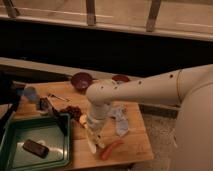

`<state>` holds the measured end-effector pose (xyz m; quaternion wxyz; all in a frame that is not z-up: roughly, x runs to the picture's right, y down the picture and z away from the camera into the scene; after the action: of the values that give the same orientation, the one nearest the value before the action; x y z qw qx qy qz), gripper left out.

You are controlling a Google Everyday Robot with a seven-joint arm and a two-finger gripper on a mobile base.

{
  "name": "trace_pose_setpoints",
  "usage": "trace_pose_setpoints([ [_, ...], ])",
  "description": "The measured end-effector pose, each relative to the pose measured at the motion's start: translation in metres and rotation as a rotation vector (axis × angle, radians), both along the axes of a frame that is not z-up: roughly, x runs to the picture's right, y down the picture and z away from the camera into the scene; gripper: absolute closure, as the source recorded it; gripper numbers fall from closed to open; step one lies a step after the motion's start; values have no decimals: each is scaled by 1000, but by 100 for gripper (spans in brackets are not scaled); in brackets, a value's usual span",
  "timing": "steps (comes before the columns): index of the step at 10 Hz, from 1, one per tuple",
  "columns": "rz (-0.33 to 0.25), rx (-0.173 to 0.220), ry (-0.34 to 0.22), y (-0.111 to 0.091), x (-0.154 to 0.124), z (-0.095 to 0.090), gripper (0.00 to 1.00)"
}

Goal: Place banana in metal cup

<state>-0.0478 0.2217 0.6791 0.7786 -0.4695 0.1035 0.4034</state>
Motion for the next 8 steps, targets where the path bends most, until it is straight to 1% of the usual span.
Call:
trace_pose_setpoints([
  [1,7,-15,13,3,3,0,93],
  [3,9,-37,32,5,4,0,73],
  [4,11,-40,39,4,5,-1,65],
  [5,12,-39,41,3,6,0,53],
  [7,12,-33,43,0,6,0,33],
  [8,11,-31,43,-1,6,0,25],
])
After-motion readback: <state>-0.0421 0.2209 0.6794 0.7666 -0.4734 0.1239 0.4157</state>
